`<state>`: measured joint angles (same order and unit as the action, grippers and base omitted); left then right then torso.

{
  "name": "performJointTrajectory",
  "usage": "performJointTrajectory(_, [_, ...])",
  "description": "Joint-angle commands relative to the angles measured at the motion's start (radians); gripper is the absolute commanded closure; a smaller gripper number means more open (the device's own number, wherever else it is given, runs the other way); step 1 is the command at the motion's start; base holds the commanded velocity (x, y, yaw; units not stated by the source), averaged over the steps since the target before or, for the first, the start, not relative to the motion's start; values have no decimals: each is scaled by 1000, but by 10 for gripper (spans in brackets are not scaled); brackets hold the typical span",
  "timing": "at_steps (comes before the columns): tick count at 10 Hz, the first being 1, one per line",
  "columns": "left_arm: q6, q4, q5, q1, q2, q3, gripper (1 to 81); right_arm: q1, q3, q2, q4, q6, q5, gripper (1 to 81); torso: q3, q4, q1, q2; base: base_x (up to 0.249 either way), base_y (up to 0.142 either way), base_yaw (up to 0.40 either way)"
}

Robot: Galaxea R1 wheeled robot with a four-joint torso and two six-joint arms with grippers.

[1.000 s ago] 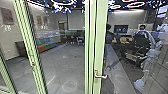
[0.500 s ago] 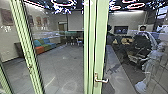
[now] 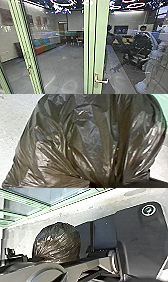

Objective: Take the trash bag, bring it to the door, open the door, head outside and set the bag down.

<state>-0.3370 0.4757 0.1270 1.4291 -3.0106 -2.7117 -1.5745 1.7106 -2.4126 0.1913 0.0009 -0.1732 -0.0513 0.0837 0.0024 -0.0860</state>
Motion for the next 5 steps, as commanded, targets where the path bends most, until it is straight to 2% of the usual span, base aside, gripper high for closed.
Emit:
performJointTrajectory(1, [-2,12,66,-72,-1,3,811,27,-256,215,23,1,-40,10,0,0,0,0,0,0,0])
performJointTrajectory(3, [-2,11,66,-72,-1,3,811,46,-401,317,57,1,-52,10,0,0,0,0,0,0,0])
performJointTrajectory(5, [0,12,66,-72,-2,3,811,99,-548,411,59,-1,-45,10,0,0,0,0,0,0,0])
